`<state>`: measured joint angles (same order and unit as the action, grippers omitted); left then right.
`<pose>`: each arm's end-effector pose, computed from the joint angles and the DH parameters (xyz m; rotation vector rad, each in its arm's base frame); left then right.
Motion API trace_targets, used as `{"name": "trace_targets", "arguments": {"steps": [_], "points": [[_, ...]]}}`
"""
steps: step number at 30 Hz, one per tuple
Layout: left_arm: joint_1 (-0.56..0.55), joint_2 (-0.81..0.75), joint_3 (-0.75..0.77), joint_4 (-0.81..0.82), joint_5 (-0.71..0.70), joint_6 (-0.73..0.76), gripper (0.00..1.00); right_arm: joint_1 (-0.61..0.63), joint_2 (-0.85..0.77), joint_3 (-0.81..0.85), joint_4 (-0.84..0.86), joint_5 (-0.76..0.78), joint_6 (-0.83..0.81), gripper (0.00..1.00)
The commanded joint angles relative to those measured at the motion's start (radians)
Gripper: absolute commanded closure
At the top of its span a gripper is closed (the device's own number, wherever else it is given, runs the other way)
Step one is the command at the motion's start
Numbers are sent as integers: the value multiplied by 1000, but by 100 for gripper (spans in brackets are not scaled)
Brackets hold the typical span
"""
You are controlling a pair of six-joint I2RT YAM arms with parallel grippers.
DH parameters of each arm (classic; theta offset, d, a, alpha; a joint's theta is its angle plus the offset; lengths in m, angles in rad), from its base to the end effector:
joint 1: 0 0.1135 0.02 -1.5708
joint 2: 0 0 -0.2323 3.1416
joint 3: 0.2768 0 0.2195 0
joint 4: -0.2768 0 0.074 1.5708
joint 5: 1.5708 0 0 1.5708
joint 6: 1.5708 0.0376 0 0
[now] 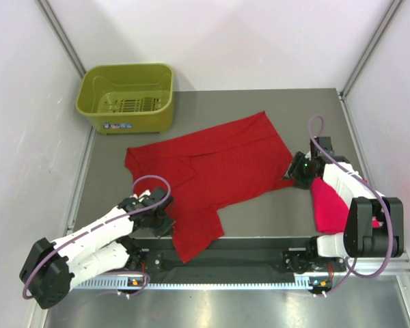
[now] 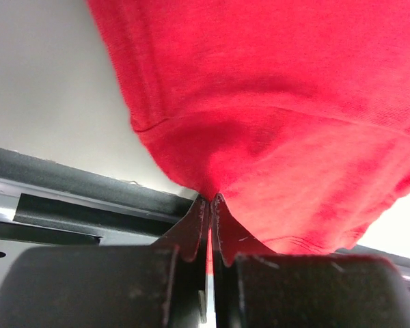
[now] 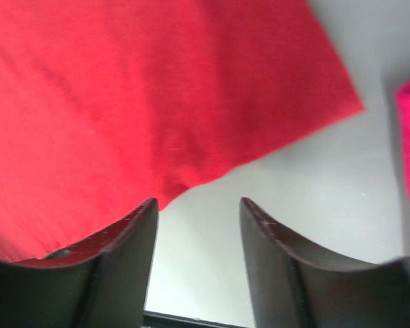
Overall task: Fold and stack the t-shirts
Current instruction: Fold the tshirt
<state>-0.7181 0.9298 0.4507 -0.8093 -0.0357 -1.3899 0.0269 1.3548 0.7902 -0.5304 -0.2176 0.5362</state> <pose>0.0967 -0.0827 0.1484 -0.9802 2.7848 -0.3388 0.2311 0.0143 0.1797 0.6125 2.6375 0.4664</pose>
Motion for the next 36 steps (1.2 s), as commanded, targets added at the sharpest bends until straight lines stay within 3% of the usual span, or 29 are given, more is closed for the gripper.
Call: {"name": "trace_targets", "arguments": {"steps": [1, 9, 24, 28, 29, 32, 36], "points": [[-1, 15, 62, 19, -30, 51, 100, -71, -17, -25, 17, 14, 27, 50], [0, 127, 183, 25, -63, 169, 100, -159, 10, -86, 119, 52, 87, 56], [86, 129, 177, 30, -30, 233, 100, -200, 147, -68, 210, 60, 88, 59], [108, 133, 183, 27, -26, 249, 100, -200, 147, -75, 202, 57, 79, 74], [115, 133, 184, 28, -27, 252, 100, -199, 145, -78, 204, 57, 76, 85], [138, 139, 197, 25, -23, 269, 100, -199, 141, -71, 199, 46, 50, 100], [189, 149, 244, 1, -33, 299, 100, -194, 135, -10, 159, 31, 7, 100]]}}
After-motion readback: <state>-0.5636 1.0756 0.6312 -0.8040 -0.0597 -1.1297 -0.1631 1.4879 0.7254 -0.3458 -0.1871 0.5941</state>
